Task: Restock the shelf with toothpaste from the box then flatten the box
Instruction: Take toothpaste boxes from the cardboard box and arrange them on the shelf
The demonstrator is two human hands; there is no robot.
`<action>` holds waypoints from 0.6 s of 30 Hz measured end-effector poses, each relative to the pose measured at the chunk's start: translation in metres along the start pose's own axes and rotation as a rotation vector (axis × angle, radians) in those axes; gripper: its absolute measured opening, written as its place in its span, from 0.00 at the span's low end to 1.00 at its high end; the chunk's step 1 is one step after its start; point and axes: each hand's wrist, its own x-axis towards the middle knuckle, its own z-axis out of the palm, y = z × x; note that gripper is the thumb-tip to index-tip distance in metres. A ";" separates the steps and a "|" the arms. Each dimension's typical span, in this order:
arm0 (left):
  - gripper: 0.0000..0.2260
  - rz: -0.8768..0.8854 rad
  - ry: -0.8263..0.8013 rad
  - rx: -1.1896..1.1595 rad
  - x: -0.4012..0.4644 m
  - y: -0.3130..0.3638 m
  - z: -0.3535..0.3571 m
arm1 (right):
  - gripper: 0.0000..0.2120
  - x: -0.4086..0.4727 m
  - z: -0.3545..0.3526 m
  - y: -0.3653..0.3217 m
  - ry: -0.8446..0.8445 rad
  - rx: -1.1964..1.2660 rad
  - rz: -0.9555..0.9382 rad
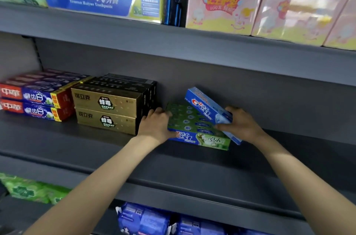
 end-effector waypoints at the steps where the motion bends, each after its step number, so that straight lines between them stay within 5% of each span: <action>1: 0.31 0.011 -0.023 -0.025 0.002 -0.002 -0.003 | 0.13 0.002 0.000 -0.001 -0.009 0.013 -0.013; 7: 0.36 0.102 -0.158 -0.104 0.017 -0.007 -0.015 | 0.27 0.035 0.000 -0.019 0.001 -0.133 -0.090; 11: 0.39 0.034 -0.268 -0.270 0.025 -0.014 -0.011 | 0.20 0.058 0.000 -0.028 -0.009 -0.245 -0.137; 18: 0.39 0.024 -0.239 -0.303 0.027 -0.016 -0.006 | 0.22 0.082 0.008 -0.013 0.015 -0.319 -0.111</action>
